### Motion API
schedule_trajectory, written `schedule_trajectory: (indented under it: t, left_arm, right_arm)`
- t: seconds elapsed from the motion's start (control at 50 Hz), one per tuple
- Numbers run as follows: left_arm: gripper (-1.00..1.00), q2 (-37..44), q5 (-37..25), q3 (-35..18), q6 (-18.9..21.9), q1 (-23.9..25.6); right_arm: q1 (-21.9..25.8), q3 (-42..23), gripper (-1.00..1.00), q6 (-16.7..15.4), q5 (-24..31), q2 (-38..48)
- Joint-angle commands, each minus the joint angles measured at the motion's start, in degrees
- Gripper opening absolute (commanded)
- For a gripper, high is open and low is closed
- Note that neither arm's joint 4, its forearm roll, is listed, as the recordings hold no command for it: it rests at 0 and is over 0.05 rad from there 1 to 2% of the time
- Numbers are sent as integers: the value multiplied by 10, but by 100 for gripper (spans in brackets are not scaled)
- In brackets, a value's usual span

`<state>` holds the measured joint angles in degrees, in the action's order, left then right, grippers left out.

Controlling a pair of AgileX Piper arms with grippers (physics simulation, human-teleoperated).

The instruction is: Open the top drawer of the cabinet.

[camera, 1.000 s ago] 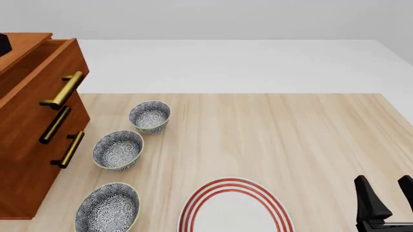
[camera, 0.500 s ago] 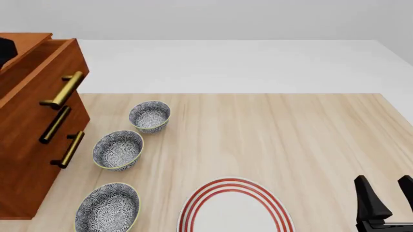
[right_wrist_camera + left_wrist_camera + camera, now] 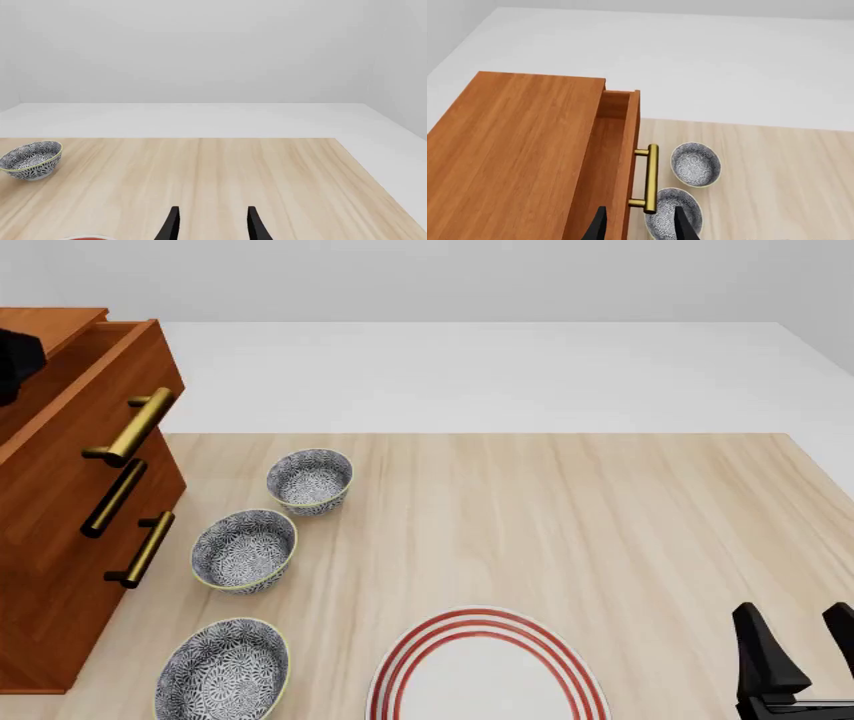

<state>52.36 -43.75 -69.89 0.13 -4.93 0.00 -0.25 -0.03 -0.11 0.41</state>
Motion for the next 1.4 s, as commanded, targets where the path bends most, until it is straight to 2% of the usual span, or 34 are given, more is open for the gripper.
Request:
schedule_trajectory:
  t: [0.02,1.4]
  left_arm:
    - [100,3,6,8,3,-2]
    - [100,52,70,57,14,-22]
  right_arm:
    - [0,0,100,0,0,0]
    - [0,0,100,0,0,0]
